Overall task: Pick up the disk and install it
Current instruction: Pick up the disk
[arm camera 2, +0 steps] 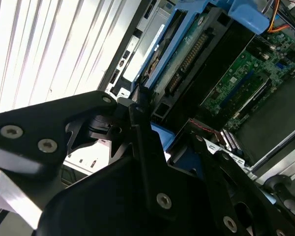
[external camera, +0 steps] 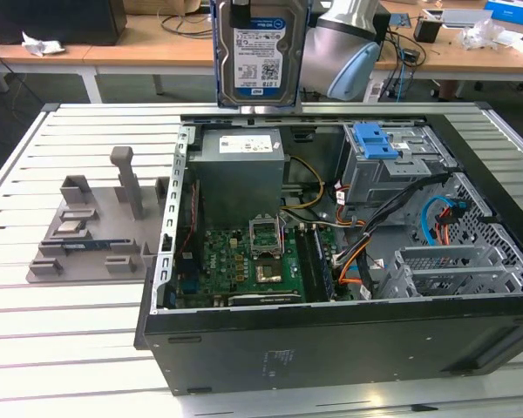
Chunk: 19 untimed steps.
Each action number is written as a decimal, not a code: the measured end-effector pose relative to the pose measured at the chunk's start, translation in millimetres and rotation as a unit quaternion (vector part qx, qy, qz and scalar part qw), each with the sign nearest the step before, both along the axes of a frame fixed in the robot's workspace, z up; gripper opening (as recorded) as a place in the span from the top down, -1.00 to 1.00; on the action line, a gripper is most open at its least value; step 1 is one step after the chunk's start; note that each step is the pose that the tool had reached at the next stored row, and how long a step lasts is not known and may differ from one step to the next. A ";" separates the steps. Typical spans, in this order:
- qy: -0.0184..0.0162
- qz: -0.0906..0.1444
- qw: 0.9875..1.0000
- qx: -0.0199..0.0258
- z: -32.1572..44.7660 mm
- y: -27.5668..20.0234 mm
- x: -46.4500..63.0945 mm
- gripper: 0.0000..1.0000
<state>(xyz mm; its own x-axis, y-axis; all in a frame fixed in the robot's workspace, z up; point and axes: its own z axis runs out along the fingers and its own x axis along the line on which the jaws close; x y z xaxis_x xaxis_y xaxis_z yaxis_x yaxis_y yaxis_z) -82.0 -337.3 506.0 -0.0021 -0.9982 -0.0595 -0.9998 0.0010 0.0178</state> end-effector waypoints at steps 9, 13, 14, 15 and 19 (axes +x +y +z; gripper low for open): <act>0.000 0.000 1.000 0.000 -0.1 -15.9 6.5 0.27; 0.000 0.000 1.000 0.000 -0.1 -22.5 9.0 0.27; 0.000 0.000 1.000 0.000 -0.1 -23.6 9.4 0.27; 0.000 0.000 1.000 0.000 -0.1 -25.4 10.2 0.27; 0.000 0.000 1.000 0.000 -0.1 -30.2 12.1 0.27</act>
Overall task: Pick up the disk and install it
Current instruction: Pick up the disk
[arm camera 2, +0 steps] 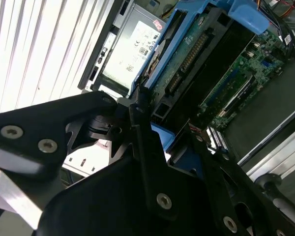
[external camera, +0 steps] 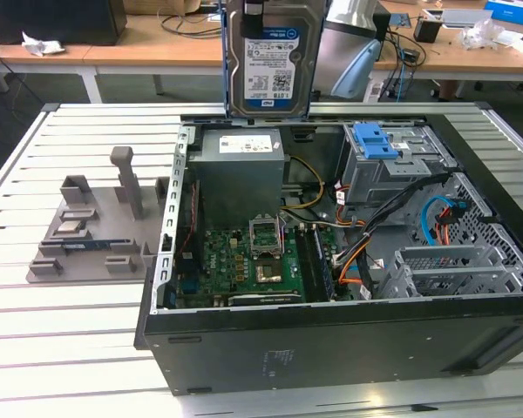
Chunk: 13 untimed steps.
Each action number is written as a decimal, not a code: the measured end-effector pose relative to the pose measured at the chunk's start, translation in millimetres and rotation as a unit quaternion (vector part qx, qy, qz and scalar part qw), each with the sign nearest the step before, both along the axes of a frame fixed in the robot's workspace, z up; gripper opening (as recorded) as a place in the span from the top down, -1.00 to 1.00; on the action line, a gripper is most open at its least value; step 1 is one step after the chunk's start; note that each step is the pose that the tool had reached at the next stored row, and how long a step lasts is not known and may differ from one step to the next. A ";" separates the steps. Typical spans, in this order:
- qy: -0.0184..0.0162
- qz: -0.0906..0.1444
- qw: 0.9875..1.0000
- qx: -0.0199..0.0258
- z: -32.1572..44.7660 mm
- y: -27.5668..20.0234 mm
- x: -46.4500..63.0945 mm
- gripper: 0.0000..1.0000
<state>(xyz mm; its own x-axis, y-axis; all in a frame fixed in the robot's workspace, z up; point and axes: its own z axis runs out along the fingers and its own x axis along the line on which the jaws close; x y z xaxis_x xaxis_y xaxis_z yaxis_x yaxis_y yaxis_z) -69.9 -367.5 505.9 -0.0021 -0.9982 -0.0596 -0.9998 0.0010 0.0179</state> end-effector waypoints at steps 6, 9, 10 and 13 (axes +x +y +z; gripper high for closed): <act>0.000 0.000 1.000 0.000 0.0 -7.2 3.5 0.27; 0.000 0.000 1.000 0.000 -0.1 -12.3 5.4 0.27; 0.000 0.000 1.000 0.000 -0.1 -13.6 5.8 0.27; 0.000 0.000 1.000 0.000 -0.1 -20.9 9.2 0.27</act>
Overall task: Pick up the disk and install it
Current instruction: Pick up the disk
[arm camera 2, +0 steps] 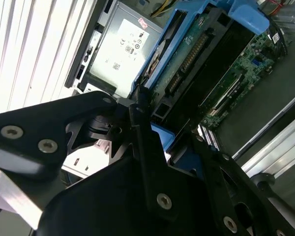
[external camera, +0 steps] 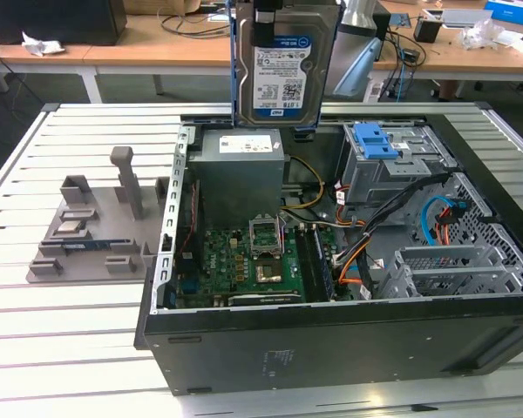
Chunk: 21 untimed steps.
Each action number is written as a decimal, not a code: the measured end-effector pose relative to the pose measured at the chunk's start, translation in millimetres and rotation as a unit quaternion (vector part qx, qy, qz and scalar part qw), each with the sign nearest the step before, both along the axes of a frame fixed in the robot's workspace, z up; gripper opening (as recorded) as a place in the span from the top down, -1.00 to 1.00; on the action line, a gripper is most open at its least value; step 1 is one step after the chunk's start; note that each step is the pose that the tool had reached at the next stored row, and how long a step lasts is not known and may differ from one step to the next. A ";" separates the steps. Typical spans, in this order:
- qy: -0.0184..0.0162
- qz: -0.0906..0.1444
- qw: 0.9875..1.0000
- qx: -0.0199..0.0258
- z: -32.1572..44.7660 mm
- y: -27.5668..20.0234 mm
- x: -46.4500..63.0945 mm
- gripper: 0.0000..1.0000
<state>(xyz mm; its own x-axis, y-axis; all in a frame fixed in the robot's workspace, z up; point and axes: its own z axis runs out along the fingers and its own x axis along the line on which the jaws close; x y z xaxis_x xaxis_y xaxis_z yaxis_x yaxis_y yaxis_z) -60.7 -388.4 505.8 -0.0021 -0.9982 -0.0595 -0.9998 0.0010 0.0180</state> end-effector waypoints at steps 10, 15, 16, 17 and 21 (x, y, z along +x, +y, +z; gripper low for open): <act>0.000 0.000 1.000 0.000 -0.2 -24.5 5.8 0.27; 0.000 0.000 1.000 0.000 -0.3 -38.3 6.9 0.27; 0.000 0.000 1.000 0.000 -0.4 -40.1 7.0 0.27; 0.000 0.000 1.000 0.000 -0.4 -43.0 7.2 0.27; 0.000 0.000 1.000 0.000 -0.5 -51.2 7.8 0.27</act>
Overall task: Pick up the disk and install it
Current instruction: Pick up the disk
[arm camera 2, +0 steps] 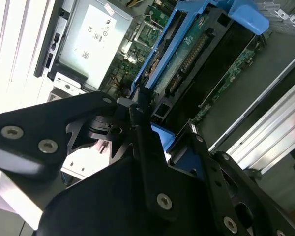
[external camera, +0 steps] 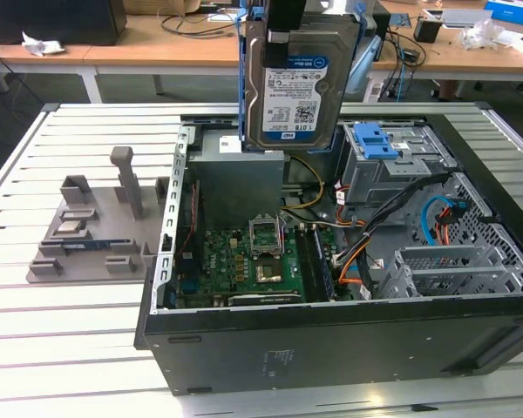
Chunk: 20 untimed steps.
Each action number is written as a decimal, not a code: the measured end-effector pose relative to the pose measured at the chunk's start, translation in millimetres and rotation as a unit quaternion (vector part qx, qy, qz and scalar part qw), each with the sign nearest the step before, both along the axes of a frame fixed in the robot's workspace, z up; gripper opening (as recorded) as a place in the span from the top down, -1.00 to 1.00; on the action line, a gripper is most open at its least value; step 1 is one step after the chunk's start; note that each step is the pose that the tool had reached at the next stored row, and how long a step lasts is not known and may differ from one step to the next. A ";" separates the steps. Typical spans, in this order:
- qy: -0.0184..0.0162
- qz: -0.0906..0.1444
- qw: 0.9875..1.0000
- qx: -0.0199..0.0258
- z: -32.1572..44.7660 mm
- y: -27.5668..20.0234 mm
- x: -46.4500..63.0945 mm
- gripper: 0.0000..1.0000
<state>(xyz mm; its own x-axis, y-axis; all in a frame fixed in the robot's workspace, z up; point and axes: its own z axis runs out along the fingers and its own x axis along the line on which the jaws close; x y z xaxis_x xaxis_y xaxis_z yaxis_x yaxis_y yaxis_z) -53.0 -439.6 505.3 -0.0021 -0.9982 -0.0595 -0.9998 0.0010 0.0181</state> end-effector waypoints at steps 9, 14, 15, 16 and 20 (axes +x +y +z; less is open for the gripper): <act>0.000 0.000 1.000 0.000 -0.4 -33.4 2.5 0.27; 0.000 0.000 1.000 0.000 -0.7 -57.0 4.1 0.27; 0.000 0.000 1.000 0.000 -0.7 -59.7 4.3 0.27; 0.000 0.000 1.000 0.000 -0.7 -61.4 4.4 0.27; 0.000 0.000 1.000 0.000 -0.8 -70.7 5.1 0.27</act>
